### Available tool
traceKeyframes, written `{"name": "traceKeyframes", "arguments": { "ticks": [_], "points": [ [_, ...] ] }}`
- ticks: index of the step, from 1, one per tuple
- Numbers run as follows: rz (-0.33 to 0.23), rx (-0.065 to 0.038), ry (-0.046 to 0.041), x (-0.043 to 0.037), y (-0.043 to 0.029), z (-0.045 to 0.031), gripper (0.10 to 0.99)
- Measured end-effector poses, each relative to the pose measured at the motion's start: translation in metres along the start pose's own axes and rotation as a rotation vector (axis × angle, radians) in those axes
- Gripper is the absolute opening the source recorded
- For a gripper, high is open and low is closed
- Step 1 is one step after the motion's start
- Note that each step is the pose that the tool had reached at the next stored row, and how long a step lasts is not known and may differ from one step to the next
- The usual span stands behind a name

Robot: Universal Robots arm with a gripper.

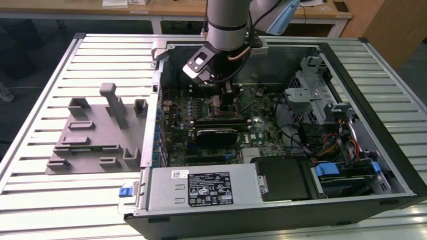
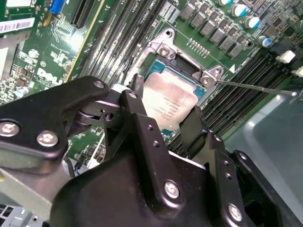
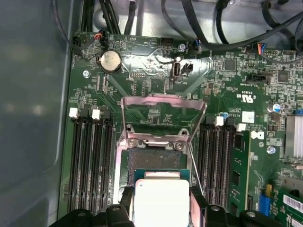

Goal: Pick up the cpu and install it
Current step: 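Place the cpu into insertion slot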

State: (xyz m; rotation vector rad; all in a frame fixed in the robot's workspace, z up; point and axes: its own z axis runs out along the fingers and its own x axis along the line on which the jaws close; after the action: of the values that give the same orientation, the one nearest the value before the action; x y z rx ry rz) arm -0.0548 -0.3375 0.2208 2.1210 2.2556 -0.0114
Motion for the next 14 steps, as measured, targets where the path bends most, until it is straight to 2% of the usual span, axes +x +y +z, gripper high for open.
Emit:
{"name": "traceKeyframes", "arguments": {
  "ticks": [4,14],
  "points": [
    [0.0,0.0,0.0,-0.0003,0.0055,0.0017,0.545],
    [0.0,0.0,-0.0013,-0.0004,0.0058,0.0029,0.545]
  ]
}}
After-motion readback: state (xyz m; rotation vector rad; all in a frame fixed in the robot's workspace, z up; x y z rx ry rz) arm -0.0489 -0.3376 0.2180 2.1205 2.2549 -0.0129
